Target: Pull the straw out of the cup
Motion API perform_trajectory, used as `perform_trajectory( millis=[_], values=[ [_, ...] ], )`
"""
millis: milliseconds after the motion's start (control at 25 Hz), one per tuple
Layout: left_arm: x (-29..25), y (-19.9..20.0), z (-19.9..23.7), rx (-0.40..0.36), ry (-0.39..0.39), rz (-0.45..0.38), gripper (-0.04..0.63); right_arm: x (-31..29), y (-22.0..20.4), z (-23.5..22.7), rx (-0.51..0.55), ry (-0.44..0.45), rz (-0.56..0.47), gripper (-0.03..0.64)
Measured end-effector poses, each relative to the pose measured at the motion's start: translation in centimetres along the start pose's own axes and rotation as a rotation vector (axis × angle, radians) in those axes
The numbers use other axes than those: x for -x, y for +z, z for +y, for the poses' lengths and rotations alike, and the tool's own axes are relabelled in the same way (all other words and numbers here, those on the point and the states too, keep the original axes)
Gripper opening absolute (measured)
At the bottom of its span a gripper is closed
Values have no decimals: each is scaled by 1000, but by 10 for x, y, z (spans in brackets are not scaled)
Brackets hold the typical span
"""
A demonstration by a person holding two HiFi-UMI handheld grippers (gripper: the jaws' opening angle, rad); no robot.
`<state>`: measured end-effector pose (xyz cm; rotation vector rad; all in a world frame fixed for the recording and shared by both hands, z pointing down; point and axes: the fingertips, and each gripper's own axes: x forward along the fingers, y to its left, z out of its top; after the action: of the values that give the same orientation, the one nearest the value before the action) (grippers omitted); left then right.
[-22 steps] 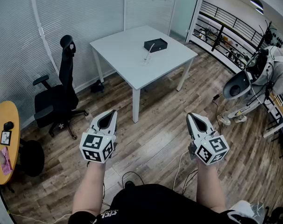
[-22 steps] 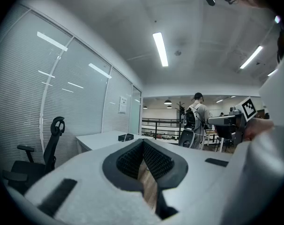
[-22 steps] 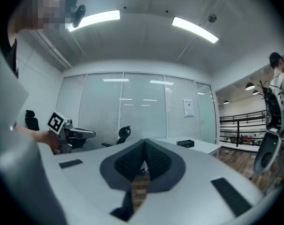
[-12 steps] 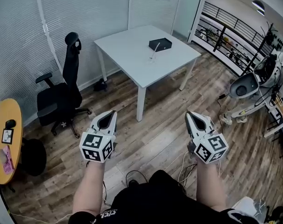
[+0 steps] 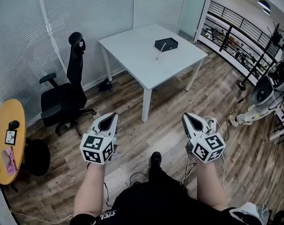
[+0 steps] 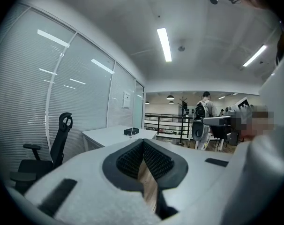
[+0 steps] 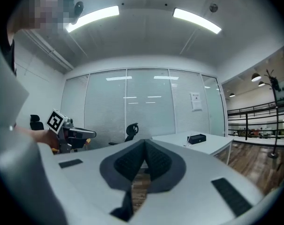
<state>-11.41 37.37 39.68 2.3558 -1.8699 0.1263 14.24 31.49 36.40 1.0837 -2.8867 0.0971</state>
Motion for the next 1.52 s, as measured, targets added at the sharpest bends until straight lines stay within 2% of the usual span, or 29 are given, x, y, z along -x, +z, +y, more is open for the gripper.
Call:
perform_trajectory(
  millis=[320,600,760,960,1280,1520],
  values=[
    [-63,-7,25,1,19,48,9,-62,-14,-44,-60,64,7,6],
    [-166,-2,37,-17,44,80,9,-125,-41,-126,-111,79,65,6],
    [-227,5,34,-28,39,103,9,-158,-41,-176,-138,93,66,6],
    [-279,27,29,-59,30,91,9,-183,-34,-224,-150,100,47,6],
    [-330,52,18,-68,29,43,9,-199,-12,-272,-132,114,11,6],
    [-355,54,23,-62,22,41,9,-214,-3,-280,-127,128,-2,6]
  ],
)
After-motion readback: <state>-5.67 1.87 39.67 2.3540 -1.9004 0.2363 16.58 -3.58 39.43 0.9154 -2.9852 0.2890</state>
